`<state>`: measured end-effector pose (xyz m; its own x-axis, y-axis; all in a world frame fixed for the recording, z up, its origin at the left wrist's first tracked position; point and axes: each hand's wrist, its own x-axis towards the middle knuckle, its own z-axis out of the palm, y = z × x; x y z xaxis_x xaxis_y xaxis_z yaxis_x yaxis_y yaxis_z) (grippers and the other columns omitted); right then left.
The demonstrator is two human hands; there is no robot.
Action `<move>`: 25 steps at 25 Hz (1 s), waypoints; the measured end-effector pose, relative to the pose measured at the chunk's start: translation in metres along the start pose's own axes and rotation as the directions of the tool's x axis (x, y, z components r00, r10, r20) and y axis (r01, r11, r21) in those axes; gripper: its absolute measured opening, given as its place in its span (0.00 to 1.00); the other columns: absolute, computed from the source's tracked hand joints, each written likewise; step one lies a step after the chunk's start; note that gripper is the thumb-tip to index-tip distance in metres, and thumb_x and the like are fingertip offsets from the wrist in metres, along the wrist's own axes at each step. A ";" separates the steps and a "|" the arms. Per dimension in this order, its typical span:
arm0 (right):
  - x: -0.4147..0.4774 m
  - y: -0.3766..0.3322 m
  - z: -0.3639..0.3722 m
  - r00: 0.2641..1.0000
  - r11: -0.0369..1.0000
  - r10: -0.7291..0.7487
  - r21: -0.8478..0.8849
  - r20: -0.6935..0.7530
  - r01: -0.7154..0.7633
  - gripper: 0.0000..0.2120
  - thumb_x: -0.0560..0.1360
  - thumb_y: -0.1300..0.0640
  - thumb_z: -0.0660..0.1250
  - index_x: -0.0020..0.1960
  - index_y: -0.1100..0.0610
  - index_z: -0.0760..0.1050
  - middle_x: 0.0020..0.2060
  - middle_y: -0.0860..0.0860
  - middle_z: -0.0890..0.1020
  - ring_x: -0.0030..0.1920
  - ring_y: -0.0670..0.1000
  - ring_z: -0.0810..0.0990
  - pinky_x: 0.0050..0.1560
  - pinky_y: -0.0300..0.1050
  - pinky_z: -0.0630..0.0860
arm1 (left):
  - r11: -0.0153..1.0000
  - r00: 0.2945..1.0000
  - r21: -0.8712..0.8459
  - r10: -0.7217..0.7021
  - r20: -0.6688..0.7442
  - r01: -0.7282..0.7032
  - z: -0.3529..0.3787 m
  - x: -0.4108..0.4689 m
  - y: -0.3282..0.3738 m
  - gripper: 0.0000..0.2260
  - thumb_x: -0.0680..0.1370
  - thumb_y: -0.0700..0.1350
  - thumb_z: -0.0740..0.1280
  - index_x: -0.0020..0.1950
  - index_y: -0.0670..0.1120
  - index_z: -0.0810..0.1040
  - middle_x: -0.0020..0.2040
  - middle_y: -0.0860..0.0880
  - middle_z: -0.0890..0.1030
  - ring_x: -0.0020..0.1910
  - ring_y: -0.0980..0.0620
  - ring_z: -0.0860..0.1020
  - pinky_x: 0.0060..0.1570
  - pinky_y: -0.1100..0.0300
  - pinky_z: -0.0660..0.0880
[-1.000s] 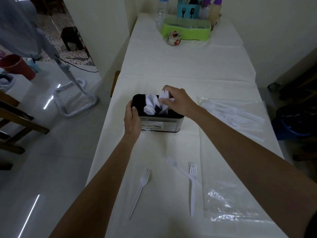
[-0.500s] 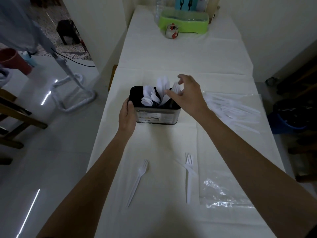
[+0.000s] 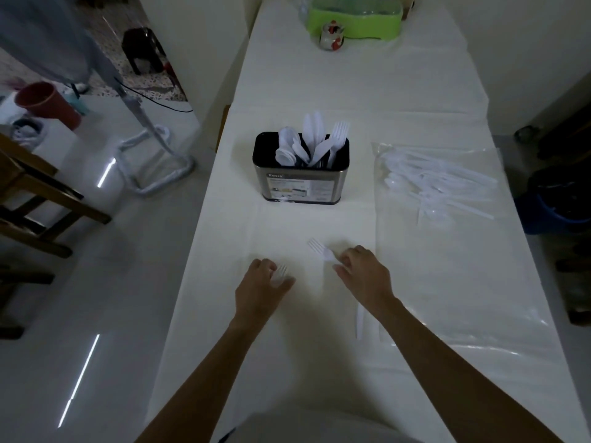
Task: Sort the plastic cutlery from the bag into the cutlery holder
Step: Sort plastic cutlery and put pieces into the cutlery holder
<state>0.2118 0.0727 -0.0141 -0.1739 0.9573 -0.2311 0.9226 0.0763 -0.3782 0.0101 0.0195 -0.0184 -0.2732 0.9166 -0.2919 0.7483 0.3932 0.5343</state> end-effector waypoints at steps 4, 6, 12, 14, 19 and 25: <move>-0.001 -0.005 -0.002 0.997 0.989 0.076 0.129 -0.028 -0.072 0.08 0.77 0.52 0.63 0.49 0.57 0.75 0.44 0.51 0.80 0.49 0.53 0.77 0.43 0.44 0.72 | 1.000 1.000 -0.015 -0.005 -0.018 0.005 0.001 -0.004 0.006 0.15 0.73 0.49 0.71 0.54 0.43 0.74 0.50 0.48 0.75 0.44 0.53 0.72 0.42 0.61 0.66; -0.015 0.000 -0.004 0.981 0.926 0.172 0.354 -0.090 -0.130 0.07 0.76 0.54 0.66 0.47 0.58 0.75 0.40 0.50 0.80 0.42 0.52 0.78 0.41 0.43 0.73 | 1.000 0.999 -0.030 -0.010 -0.032 0.009 0.003 -0.002 0.008 0.12 0.73 0.47 0.70 0.52 0.41 0.76 0.48 0.47 0.75 0.43 0.53 0.71 0.41 0.61 0.65; -0.078 0.024 0.015 0.876 0.633 0.478 0.713 -0.056 -0.300 0.08 0.71 0.60 0.72 0.39 0.60 0.75 0.32 0.54 0.79 0.26 0.48 0.76 0.30 0.38 0.77 | 0.996 0.986 -0.023 0.080 -0.149 -0.084 0.003 -0.001 0.006 0.06 0.75 0.39 0.65 0.44 0.39 0.81 0.40 0.45 0.81 0.36 0.51 0.75 0.37 0.66 0.65; -0.081 0.026 0.024 0.881 0.660 0.471 0.678 -0.038 -0.324 0.09 0.70 0.60 0.74 0.38 0.59 0.74 0.32 0.56 0.79 0.24 0.47 0.76 0.27 0.33 0.74 | 0.986 0.973 0.023 0.168 -0.160 -0.167 0.001 -0.001 0.008 0.10 0.76 0.37 0.63 0.35 0.39 0.77 0.34 0.42 0.81 0.30 0.51 0.73 0.31 0.68 0.64; -0.073 0.025 0.028 0.924 0.823 0.380 0.475 -0.051 -0.312 0.14 0.69 0.55 0.74 0.33 0.54 0.69 0.27 0.49 0.74 0.29 0.49 0.74 0.32 0.41 0.73 | 0.873 0.995 -0.485 0.087 0.054 -0.050 -0.003 0.002 0.028 0.07 0.75 0.35 0.67 0.37 0.39 0.79 0.30 0.44 0.79 0.23 0.56 0.78 0.28 0.63 0.78; -0.068 0.020 0.015 0.961 0.896 0.275 0.358 0.014 -0.261 0.23 0.74 0.55 0.68 0.27 0.53 0.59 0.23 0.47 0.66 0.26 0.44 0.65 0.30 0.34 0.64 | 0.634 0.950 -0.738 0.015 0.312 0.232 0.005 -0.003 0.053 0.06 0.73 0.34 0.70 0.50 0.36 0.77 0.37 0.42 0.80 0.27 0.51 0.81 0.32 0.59 0.80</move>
<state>0.2372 0.0046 -0.0193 0.0817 0.9375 -0.3384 0.7491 -0.2817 -0.5995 0.0532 0.0376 0.0071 -0.0596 0.8544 -0.5162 -0.0346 0.5150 0.8565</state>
